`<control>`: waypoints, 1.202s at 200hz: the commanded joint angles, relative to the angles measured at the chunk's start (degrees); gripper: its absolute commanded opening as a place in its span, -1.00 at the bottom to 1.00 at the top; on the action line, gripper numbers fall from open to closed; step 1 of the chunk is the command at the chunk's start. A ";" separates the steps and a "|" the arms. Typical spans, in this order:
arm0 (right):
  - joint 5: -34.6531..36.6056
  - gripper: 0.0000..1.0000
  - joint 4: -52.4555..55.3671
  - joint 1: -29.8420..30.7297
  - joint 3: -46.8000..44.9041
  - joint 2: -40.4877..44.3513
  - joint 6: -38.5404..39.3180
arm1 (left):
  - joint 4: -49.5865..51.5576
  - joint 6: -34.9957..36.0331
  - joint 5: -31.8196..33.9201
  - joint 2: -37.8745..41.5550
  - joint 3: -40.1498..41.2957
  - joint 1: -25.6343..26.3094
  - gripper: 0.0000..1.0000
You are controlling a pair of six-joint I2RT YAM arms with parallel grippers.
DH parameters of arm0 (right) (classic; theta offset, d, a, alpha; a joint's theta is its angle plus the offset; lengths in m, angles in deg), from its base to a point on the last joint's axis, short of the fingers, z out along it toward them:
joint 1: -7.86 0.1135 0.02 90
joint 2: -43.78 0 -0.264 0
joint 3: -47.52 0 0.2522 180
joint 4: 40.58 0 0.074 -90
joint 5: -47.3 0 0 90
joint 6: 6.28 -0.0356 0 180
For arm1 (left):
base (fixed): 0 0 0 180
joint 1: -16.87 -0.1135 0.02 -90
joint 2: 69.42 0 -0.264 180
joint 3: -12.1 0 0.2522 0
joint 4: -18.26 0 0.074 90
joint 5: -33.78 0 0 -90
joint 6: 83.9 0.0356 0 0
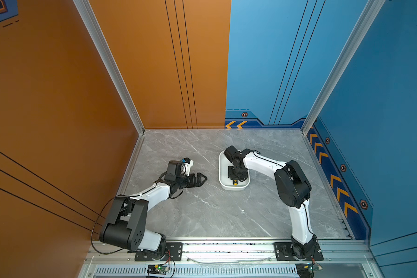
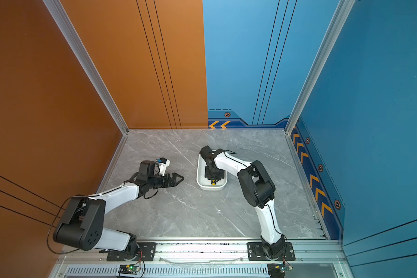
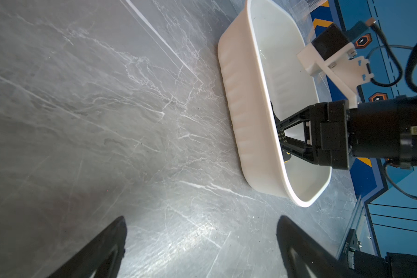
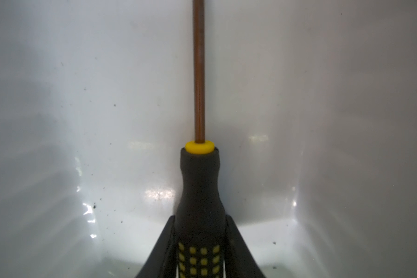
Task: Put the screwdriver in the bin
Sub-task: Place the screwdriver into the bin, then reset both arms
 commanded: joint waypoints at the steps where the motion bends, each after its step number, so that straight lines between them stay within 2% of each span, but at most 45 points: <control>1: -0.33 -0.30 -0.36 -0.47 0.12 -0.28 0.18 | 0.74 0.88 -0.83 -0.51 0.06 -0.43 0.96; 80: -0.50 -0.15 -0.32 -0.52 0.73 1.29 0.99 | 0.73 0.88 -0.66 -0.45 0.04 -0.40 0.96; 90: -0.43 -0.07 -0.29 -0.53 1.03 2.18 1.33 | 0.77 0.85 -0.32 -0.31 0.07 -0.44 0.96; 107: -0.99 0.18 0.26 -0.81 1.73 4.96 2.15 | 0.73 0.62 0.61 0.48 -0.25 -0.46 0.96; 126: -0.79 0.29 2.48 -1.53 3.35 7.99 3.67 | 1.06 0.69 3.16 2.75 -1.22 -0.49 0.96; 151: -1.47 0.39 5.54 -3.85 5.18 13.78 7.68 | 4.54 2.79 12.39 6.91 -4.63 -0.54 0.96; 176: -3.74 0.43 5.81 -8.54 5.02 22.39 16.45 | 6.92 7.65 22.64 10.87 -6.97 -1.60 0.96; 193: 1.10 0.43 4.32 -12.59 2.31 28.49 24.99 | 4.79 11.59 27.74 13.33 -6.22 -3.28 0.96; 212: 8.18 0.51 -5.11 -17.01 -8.24 35.84 37.19 | 1.32 15.75 35.88 15.72 -3.77 -5.12 0.96; 228: 6.69 0.53 -17.36 -22.05 -20.24 41.12 43.25 | -3.91 16.70 44.46 17.43 -0.40 -6.66 0.96; 240: 1.77 0.54 -28.03 -25.99 -29.43 44.57 43.64 | -8.39 17.18 44.37 18.33 2.52 -8.98 0.96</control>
